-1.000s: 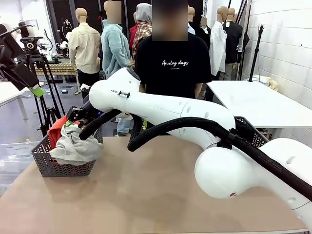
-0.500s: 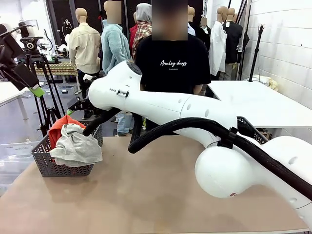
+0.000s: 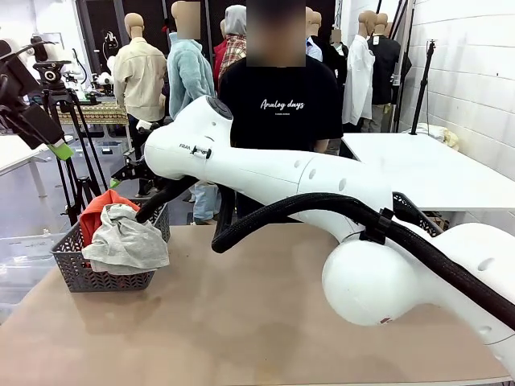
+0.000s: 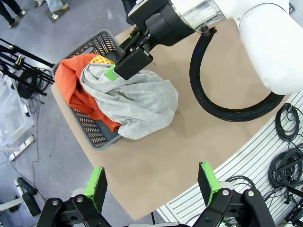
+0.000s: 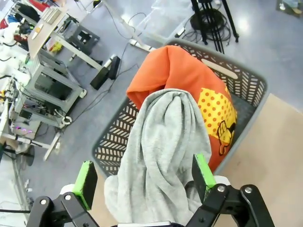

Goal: Sort the tops and bottoms.
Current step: Sort the clothes according to human instructions.

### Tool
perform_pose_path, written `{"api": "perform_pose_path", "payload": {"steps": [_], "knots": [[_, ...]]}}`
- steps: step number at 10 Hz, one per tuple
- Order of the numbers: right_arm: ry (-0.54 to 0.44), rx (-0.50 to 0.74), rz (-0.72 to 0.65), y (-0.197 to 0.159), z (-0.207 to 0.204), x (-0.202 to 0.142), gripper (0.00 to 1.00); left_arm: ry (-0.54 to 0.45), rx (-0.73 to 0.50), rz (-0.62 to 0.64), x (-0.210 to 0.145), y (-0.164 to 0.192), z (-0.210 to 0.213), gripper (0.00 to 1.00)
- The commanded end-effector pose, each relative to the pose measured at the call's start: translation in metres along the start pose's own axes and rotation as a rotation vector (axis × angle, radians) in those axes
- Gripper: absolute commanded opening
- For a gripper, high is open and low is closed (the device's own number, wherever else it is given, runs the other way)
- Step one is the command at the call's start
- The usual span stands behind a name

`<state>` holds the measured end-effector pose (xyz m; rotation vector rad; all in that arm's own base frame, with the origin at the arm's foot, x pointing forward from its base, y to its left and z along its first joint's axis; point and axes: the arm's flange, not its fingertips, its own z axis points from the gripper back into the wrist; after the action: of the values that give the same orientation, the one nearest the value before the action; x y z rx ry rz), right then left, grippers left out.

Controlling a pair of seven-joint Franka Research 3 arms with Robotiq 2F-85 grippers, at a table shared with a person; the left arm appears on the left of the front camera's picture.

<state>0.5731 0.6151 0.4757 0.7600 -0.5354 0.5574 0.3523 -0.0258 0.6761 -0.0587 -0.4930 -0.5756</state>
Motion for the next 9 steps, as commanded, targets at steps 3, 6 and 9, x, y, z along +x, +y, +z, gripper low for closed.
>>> {"api": "perform_pose_path", "payload": {"steps": [3, 6, 9], "knots": [[-0.004, 0.013, 0.012, -0.0019, -0.0028, -0.0016, 1.00, 0.000, 0.003, 0.003, -0.0009, 0.0010, 0.0006, 1.00], [-0.004, 0.013, 0.012, -0.0019, -0.0028, -0.0016, 1.00, 0.000, 0.003, 0.003, -0.0009, 0.0010, 0.0006, 1.00], [-0.004, 0.013, 0.012, -0.0019, -0.0028, -0.0016, 1.00, 0.000, 0.003, 0.003, -0.0009, 0.0010, 0.0006, 1.00]]}}
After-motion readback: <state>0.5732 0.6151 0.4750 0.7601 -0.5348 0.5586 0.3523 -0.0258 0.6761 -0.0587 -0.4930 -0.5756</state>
